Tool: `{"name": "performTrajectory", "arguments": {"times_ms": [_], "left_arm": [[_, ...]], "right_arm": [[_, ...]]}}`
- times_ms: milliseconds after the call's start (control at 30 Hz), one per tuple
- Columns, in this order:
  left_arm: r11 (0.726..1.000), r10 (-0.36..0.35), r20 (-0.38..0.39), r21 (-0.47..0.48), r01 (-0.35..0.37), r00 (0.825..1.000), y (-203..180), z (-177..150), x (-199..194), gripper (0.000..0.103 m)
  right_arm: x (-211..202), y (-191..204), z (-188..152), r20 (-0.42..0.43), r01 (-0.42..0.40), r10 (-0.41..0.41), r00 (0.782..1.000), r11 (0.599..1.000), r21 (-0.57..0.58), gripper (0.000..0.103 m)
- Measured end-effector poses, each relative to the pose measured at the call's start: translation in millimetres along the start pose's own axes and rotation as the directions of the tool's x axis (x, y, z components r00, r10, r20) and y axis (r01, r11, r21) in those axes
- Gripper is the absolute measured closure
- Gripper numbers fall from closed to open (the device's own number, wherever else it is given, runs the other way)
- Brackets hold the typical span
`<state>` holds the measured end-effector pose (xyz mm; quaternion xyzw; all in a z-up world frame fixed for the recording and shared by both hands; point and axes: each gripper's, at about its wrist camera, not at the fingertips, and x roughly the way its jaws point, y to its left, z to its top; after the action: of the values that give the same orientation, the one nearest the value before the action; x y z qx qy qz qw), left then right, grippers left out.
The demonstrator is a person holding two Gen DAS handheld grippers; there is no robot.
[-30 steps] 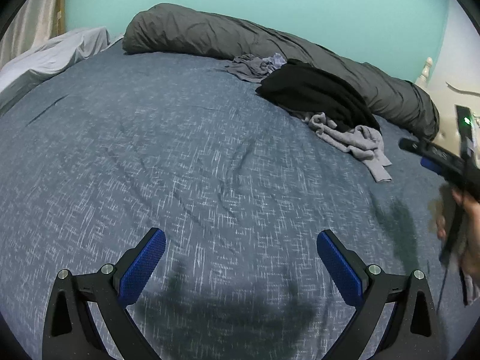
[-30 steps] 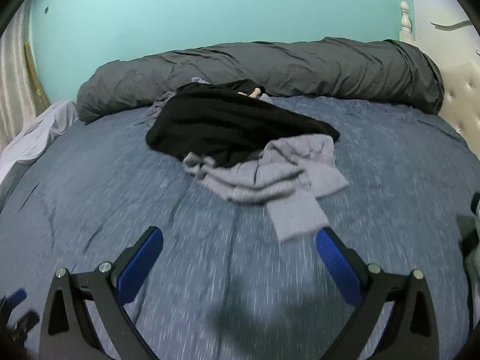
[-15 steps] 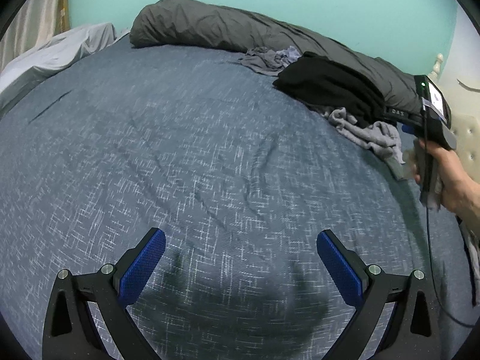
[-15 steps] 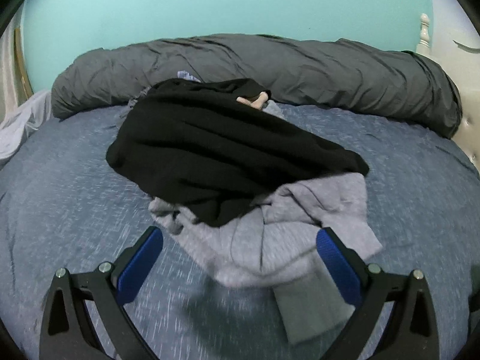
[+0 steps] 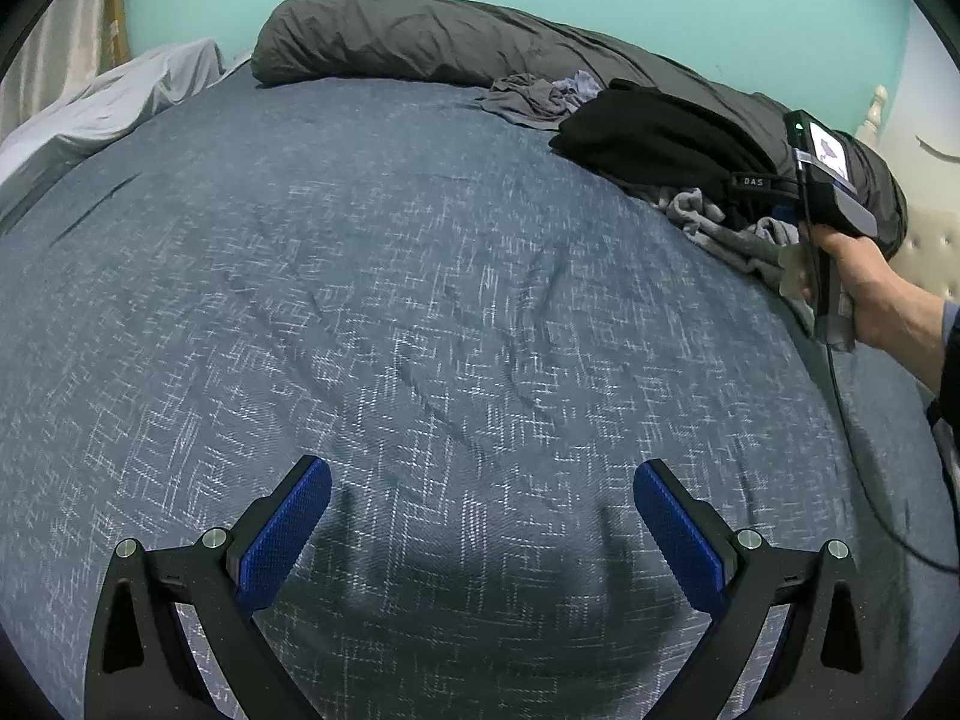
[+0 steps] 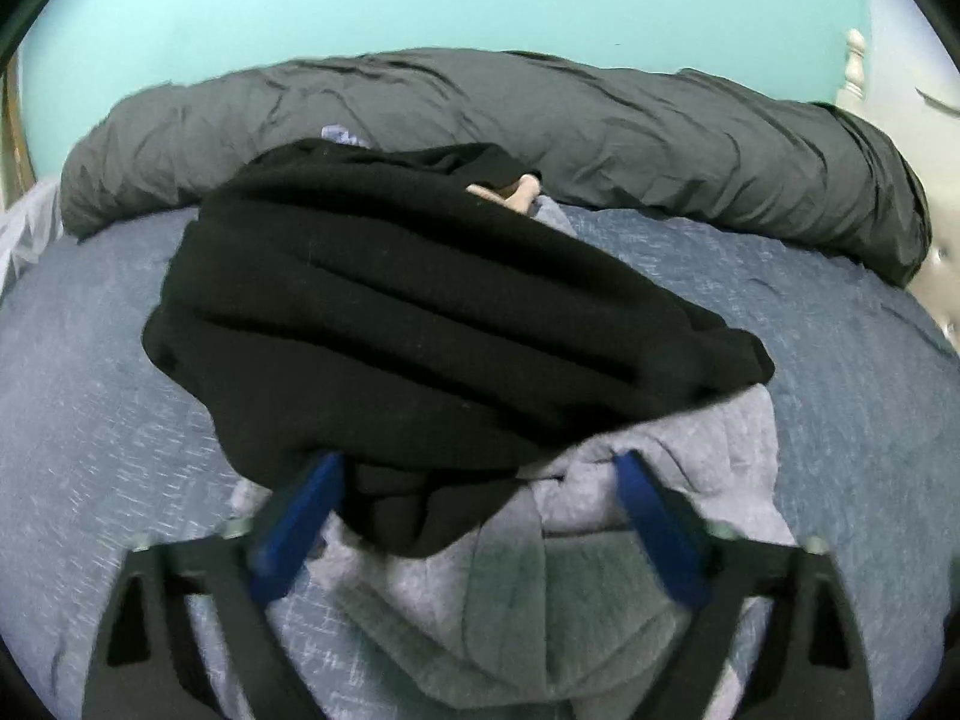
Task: Fold clothes
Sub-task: 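Grasp the black garment with the right tool and lift it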
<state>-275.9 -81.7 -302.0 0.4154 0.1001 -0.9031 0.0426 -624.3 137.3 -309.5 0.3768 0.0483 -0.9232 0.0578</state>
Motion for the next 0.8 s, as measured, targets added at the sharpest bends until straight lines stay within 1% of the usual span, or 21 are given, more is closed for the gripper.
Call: {"name": "performTrajectory", "arguments": {"times_ms": [33, 67, 100, 133, 167, 233, 267, 300, 367, 467, 567, 700, 800], "left_arm": [[1.000, 0.001, -0.001, -0.001, -0.001, 1.000, 0.8, -0.3, 0.5, 0.000], [1.000, 0.000, -0.004, 0.000, 0.000, 1.000, 1.0, 0.1, 1.7, 0.000], [1.000, 0.002, -0.005, 0.000, -0.002, 1.000, 1.5, -0.1, 2.4, 0.000], [1.000, 0.004, -0.007, 0.000, -0.004, 1.000, 2.0, -0.2, 3.1, 0.000], [1.000, 0.002, -0.010, -0.004, -0.002, 1.000, 3.1, -0.4, 3.6, 0.000], [1.000, 0.003, -0.009, 0.000, -0.003, 1.000, 3.4, -0.7, 3.4, 0.000], [1.000, 0.003, -0.009, 0.002, -0.003, 1.000, 3.6, -0.8, 3.4, 0.000], [1.000, 0.002, -0.009, 0.001, -0.002, 1.000, 4.0, -0.7, 3.3, 0.000], [1.000, 0.003, -0.008, -0.004, -0.003, 1.000, 4.9, -0.6, 3.5, 0.000], [1.000, 0.004, -0.007, -0.008, -0.004, 1.000, 6.1, -0.4, 3.2, 0.000], [1.000, 0.000, -0.002, -0.011, 0.000, 1.000, 5.8, 0.4, 1.2, 0.000], [1.000, -0.005, -0.003, -0.013, 0.005, 1.000, 7.3, 0.8, -1.7, 0.000], [1.000, -0.002, 0.006, -0.019, 0.002, 1.000, 8.9, 2.7, -4.7, 0.000]], "right_arm": [[1.4, 1.6, 0.4, 0.000, -0.007, 0.007, 1.000, 1.000, -0.008, 0.026], [2.7, 3.0, 0.8, -0.001, -0.014, 0.014, 1.000, 1.000, -0.015, 0.033], [3.1, 4.1, 1.5, 0.001, -0.026, 0.026, 1.000, 1.000, -0.017, 0.037], [3.1, 5.4, 1.7, 0.002, -0.043, 0.043, 0.999, 0.999, -0.021, 0.044], [2.3, 7.2, 1.7, 0.005, -0.051, 0.051, 0.999, 0.998, -0.034, 0.053], [0.7, 10.8, 1.8, 0.010, -0.065, 0.066, 0.998, 0.996, -0.060, 0.065], [0.3, 12.6, 2.1, 0.014, -0.063, 0.064, 0.998, 0.996, -0.070, 0.072], [-0.5, 13.2, 2.5, 0.017, -0.066, 0.067, 0.998, 0.995, -0.073, 0.075], [-2.5, 10.8, 3.1, 0.023, -0.073, 0.074, 0.997, 0.996, -0.058, 0.084], [-8.2, 6.5, 0.3, 0.036, -0.091, 0.093, 0.995, 0.995, -0.047, 0.089], [-14.1, 2.3, -2.5, 0.049, -0.111, 0.113, 0.992, 0.993, -0.036, 0.092], [-28.1, -4.5, -9.7, 0.075, -0.168, 0.169, 0.983, 0.985, -0.027, 0.094], [-42.4, -2.8, -21.5, 0.077, -0.210, 0.215, 0.974, 0.975, -0.073, 0.095]]}}
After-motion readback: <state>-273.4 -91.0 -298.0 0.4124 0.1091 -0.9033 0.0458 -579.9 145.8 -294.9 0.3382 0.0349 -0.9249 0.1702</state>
